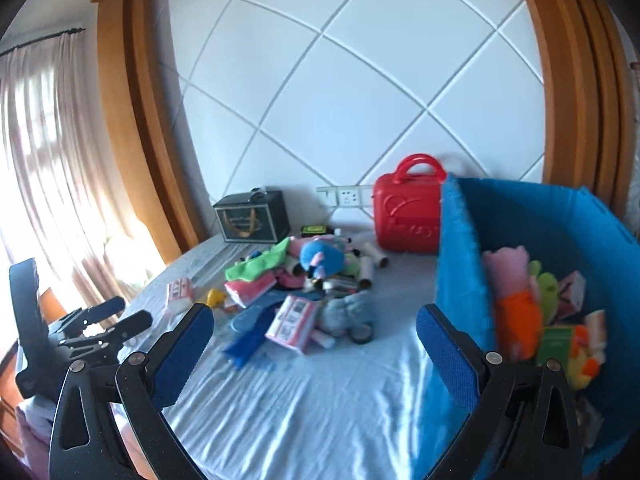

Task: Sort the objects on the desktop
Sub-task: 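Withdraw both open tools from the crate back toward the pile, then move left tool toward grey plush while right tool grasps pink-white tissue pack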

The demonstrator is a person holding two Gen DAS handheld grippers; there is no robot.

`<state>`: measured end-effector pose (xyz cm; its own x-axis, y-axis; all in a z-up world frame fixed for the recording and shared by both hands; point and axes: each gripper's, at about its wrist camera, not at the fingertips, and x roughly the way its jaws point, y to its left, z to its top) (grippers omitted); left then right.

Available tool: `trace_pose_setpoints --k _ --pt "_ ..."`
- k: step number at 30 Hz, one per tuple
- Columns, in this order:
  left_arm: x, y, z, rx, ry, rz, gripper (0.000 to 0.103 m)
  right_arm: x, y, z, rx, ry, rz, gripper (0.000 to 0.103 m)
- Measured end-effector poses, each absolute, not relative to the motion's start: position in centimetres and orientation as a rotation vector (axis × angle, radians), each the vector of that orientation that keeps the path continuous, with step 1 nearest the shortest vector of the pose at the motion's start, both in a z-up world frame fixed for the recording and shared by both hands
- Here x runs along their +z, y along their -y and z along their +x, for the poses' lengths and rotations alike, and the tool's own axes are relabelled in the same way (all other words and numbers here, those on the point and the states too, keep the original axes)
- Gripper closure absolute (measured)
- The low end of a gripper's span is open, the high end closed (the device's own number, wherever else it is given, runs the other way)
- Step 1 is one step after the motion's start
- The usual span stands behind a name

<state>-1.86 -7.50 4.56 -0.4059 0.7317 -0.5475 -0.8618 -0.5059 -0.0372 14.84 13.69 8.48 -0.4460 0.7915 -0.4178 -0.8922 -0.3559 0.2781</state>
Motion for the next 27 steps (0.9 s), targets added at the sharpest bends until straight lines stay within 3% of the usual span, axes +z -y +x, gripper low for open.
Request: trace_pose_setpoints --k 13,27 --pt "-3.7 11.3 -13.1 2.094 -0.294 -0.887 0.025 -0.4 -21.3 5.5 1.853 -0.829 -0.490 0.000" --pt "-12.4 7.1 -18.5 2.162 -0.409 -1.133 0.025 -11.8 -31.3 3.6 1.822 -1.091 -0.592 0.000"
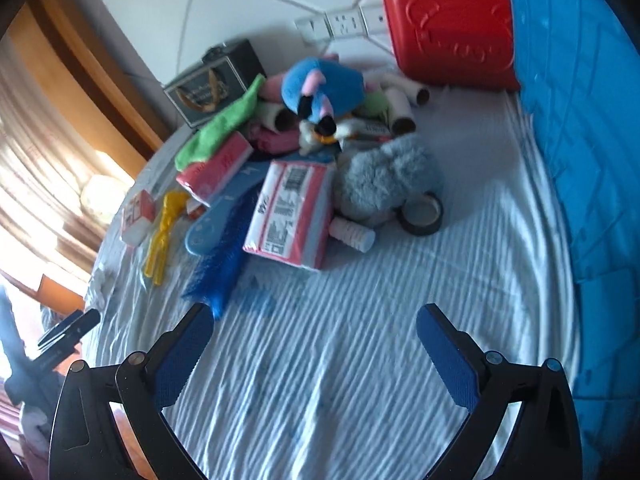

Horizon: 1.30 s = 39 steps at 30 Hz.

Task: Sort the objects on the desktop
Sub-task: 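Move left tool toward grey plush while right tool grasps pink-white tissue pack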

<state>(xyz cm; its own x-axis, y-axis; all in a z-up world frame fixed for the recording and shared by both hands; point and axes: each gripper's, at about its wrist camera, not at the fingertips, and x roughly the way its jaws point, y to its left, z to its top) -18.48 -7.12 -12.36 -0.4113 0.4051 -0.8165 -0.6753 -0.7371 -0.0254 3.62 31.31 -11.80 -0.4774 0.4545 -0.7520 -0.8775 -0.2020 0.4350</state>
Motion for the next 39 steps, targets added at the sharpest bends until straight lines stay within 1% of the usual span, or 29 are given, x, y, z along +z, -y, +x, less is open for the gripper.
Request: trace_pose_setpoints --k 6,8,15,18,20,21,23,25,27,28,31,35,36,39 --pt "-16.3 0.3 -18.2 2.048 -0.551 -1.081 0.025 -13.7 -34.0 1.8 1.751 -1.131 -0.620 0.000" --pt "-17.8 -1.9 -18.5 1.996 -0.573 -1.073 0.033 -14.2 -34.9 1.1 1.706 -1.141 -0.624 0.000" --pt "-22.5 -7.2 -19.6 1.848 -0.627 -1.092 0.038 -15.7 -38.7 -2.6 1.654 -1.162 -0.636 0.000" --pt "-23.9 -8.1 -20.2 1.818 -0.649 -1.112 0.048 -16.5 -40.5 -4.5 1.637 -1.163 -0.644 0.000" --pt "-24.7 -8.4 -20.5 1.787 -0.645 -1.133 0.061 -17.2 -41.6 -5.7 1.616 -1.157 -0.657 0.000" --pt "-24.9 -8.5 -20.6 1.780 -0.647 -1.135 0.062 -17.6 -42.2 -6.3 1.603 -1.155 -0.668 0.000" --pt "-24.8 -8.6 -20.6 1.763 -0.644 -1.112 0.077 -18.6 -43.1 -7.2 1.577 -1.154 -0.692 0.000" --pt "-24.7 -8.4 -20.7 1.742 -0.622 -1.123 0.088 -19.6 -43.7 -7.8 1.550 -1.147 -0.726 0.001" --pt "-24.2 -7.6 -20.8 1.747 -0.599 -1.109 0.090 -19.8 -43.6 -7.7 1.557 -1.162 -0.713 0.021" --pt "-24.0 -7.1 -20.8 1.751 -0.599 -1.100 0.090 -19.6 -43.2 -7.5 1.556 -1.167 -0.703 0.023" --pt "-23.4 -5.5 -20.8 1.751 -0.592 -1.099 0.091 -19.2 -41.7 -7.2 1.527 -1.113 -0.757 0.026" --pt "-23.1 -2.7 -21.0 1.762 -0.582 -1.120 0.093 -19.6 -38.9 -5.9 1.524 -1.144 -0.785 0.026" --pt "-23.0 -1.9 -21.0 1.763 -0.587 -1.128 0.095 -19.7 -38.0 -5.5 1.519 -1.149 -0.794 0.026" --pt "-22.7 -0.5 -20.3 1.765 -0.626 -1.106 0.096 -20.1 -35.5 -3.5 1.502 -1.178 -0.789 0.026"
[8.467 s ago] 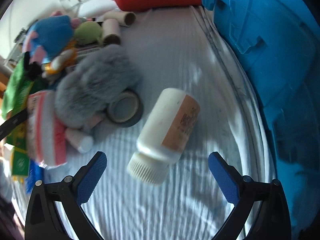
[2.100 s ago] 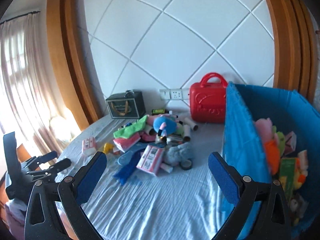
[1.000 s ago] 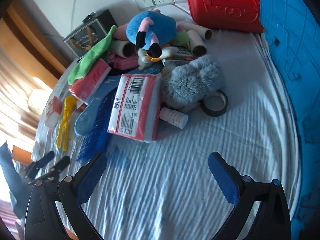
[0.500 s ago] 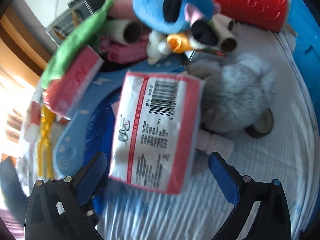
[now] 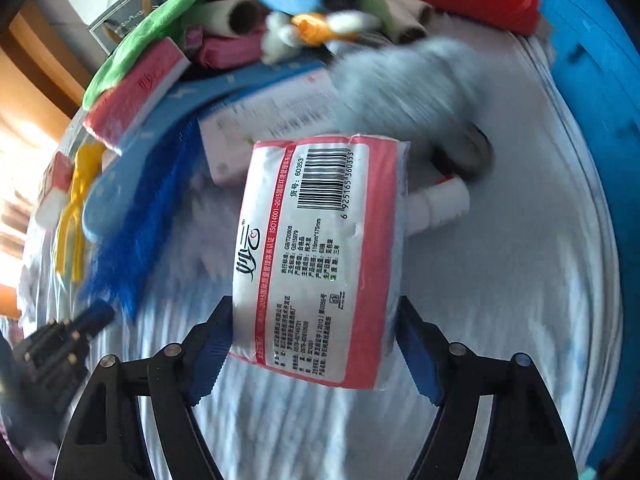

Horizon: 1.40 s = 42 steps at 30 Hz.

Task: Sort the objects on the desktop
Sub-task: 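Move left tool toward grey plush while right tool grasps pink-white tissue pack, then close left tool on grey fluffy plush while right tool lifts tissue pack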

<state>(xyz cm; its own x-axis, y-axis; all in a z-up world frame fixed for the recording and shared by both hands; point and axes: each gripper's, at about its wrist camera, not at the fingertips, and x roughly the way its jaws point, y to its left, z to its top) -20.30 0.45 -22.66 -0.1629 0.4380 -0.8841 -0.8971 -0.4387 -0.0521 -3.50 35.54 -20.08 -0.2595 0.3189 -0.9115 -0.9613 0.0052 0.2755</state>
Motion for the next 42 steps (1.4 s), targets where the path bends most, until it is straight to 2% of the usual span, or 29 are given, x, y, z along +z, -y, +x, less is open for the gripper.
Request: trace_pose_setpoints --k 8,15,21,25,27,28,29,30,31,35,39,42 --pt "-18.4 -2.8 -16.3 1.665 -0.585 -1.008 0.095 -20.0 -31.4 1.7 1.407 -1.192 -0.714 0.027" --pt "-20.0 -8.9 -11.8 1.556 -0.666 -0.976 0.095 -19.0 -29.4 5.7 1.347 -1.148 -0.619 0.027" --pt "-21.7 -12.4 -10.4 1.506 -0.694 -1.012 0.095 -21.3 -28.8 9.3 1.268 -1.190 -0.611 0.022" --pt "-20.8 -15.1 -9.9 1.495 -0.686 -0.981 0.095 -21.7 -29.1 9.8 1.281 -1.193 -0.593 0.018" --pt "-20.2 -16.9 -9.6 1.484 -0.686 -0.946 0.087 -21.8 -29.6 9.8 1.282 -1.178 -0.596 0.018" --pt "-19.8 -18.1 -9.5 1.475 -0.680 -0.927 0.069 -21.8 -29.8 9.9 1.281 -1.161 -0.599 0.019" --pt "-19.6 -19.1 -9.5 1.465 -0.673 -0.913 0.039 -21.8 -30.3 9.8 1.277 -1.143 -0.599 0.021" --pt "-19.4 -20.2 -9.3 1.451 -0.669 -0.898 0.024 -21.9 -31.1 9.8 1.270 -1.129 -0.598 0.022" --pt "-19.3 -21.1 -9.2 1.442 -0.667 -0.883 0.015 -21.8 -31.9 9.8 1.265 -1.119 -0.592 0.023" --pt "-19.2 -25.3 -7.8 1.487 -0.741 -0.764 0.015 -21.3 -34.1 10.8 1.244 -1.081 -0.551 0.024" --pt "-21.6 -29.5 -6.4 1.485 -0.908 -0.675 0.015 -21.7 -35.7 11.5 1.218 -1.096 -0.516 0.024" --pt "-23.6 -31.8 -6.5 1.478 -0.981 -0.686 0.024 -21.9 -36.6 11.9 1.213 -1.105 -0.500 0.022"
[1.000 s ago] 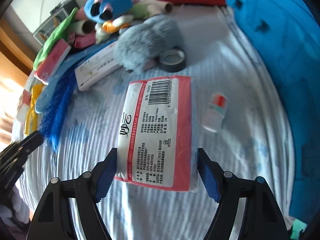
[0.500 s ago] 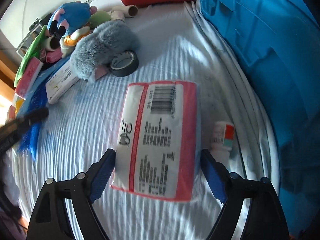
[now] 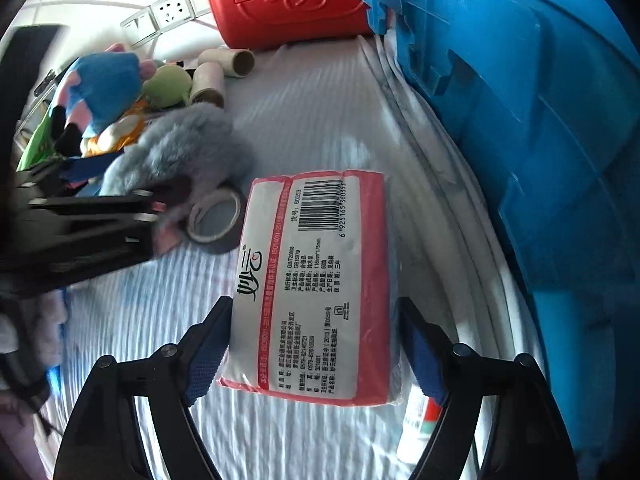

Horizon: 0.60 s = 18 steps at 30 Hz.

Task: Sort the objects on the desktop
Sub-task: 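Close left tool on grey fluffy plush while right tool lifts tissue pack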

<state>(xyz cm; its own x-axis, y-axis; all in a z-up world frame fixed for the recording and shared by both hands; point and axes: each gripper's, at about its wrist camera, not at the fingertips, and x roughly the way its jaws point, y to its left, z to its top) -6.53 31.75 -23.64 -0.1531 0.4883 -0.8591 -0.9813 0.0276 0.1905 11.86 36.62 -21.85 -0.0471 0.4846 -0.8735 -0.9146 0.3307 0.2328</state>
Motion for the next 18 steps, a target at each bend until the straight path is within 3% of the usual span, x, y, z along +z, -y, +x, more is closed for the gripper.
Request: trace_pose_setpoints --k 4,8,9,10,12,13,18 --pt "-24.9 -33.1 -8.6 1.483 -0.916 -0.799 0.030 -22.0 -37.1 12.7 1.188 -1.121 -0.470 0.018" --pt "-25.4 -33.4 -10.4 1.430 -0.840 -0.891 0.033 -22.3 -38.4 13.1 1.168 -1.134 -0.479 0.004" --pt "-25.4 -33.4 -10.6 1.424 -0.831 -0.890 0.037 -22.5 -38.8 13.1 1.162 -1.138 -0.480 0.003" --pt "-25.3 -33.2 -10.6 1.423 -0.819 -0.883 0.049 -22.8 -39.1 13.0 1.156 -1.145 -0.482 0.003" --pt "-25.4 -32.5 -10.6 1.470 -0.851 -0.849 0.055 -23.2 -39.5 12.8 1.142 -1.154 -0.490 0.006" --pt "-25.5 -32.1 -10.6 1.477 -0.850 -0.845 0.056 -23.4 -39.6 12.7 1.129 -1.153 -0.502 0.020" --pt "-23.8 -28.5 -10.4 1.512 -0.789 -0.853 0.058 -22.5 -38.9 11.7 1.132 -1.120 -0.537 0.023"
